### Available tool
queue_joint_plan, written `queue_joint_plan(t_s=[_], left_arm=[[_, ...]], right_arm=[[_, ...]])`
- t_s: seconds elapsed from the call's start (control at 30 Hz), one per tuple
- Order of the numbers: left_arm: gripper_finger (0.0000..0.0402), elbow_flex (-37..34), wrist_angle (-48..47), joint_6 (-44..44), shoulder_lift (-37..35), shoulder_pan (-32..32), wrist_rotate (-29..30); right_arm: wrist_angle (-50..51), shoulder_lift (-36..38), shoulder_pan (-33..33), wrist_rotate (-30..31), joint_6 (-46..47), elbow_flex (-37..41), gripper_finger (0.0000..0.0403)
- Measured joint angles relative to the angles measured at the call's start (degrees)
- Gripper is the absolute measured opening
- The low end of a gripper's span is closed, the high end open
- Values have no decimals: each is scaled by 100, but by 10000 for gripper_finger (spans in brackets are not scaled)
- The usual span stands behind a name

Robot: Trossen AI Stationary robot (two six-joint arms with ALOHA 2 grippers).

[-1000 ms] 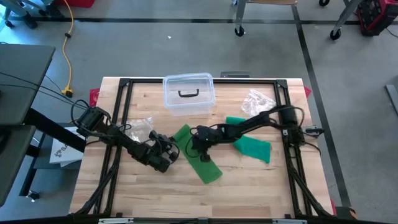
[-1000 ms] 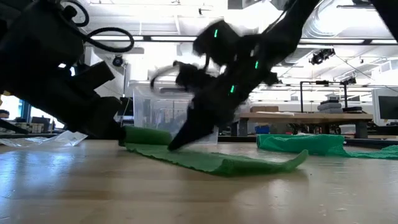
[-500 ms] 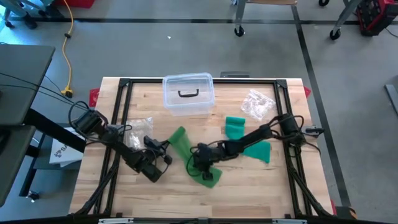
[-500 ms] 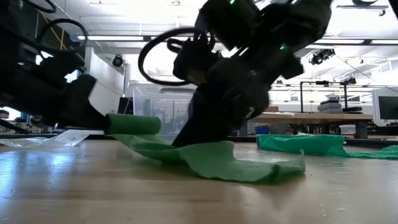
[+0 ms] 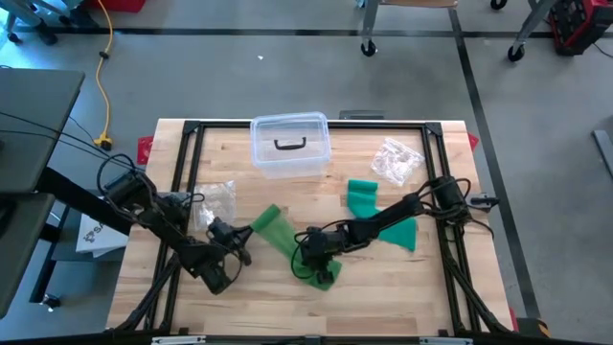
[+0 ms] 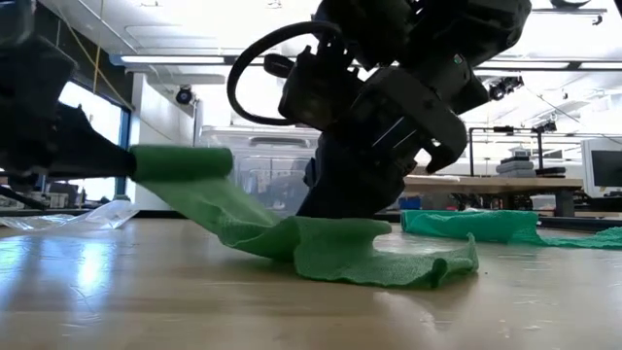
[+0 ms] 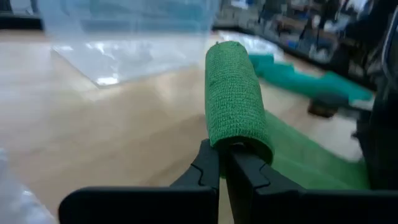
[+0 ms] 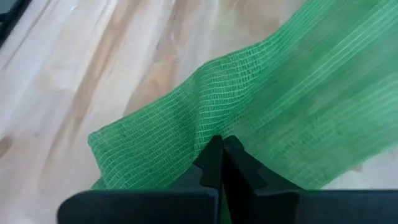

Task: Roll bandage
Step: Roll the green bandage

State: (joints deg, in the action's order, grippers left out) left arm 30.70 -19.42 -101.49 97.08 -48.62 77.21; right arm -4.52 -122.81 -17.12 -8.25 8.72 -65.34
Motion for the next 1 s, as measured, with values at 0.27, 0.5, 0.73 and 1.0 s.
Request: queue_joint_plan(t_s=[0.27, 0.5, 0.73, 1.0], left_arm=[[1, 0, -2036, -2120, -77, 33, 247], [1, 4, -2040, -2124, -145, -2, 99], [0, 43, -1980, -1989, -145, -48, 82], [0, 321, -1850, -1184, -140, 144, 294]], right_arm=[[99, 7, -131, -424, 32, 0, 0], [151, 7, -328, -826, 172, 0, 0], [766, 156, -570, -1356, 312, -2, 0], [1369, 363, -610, -1324, -2, 13, 0]])
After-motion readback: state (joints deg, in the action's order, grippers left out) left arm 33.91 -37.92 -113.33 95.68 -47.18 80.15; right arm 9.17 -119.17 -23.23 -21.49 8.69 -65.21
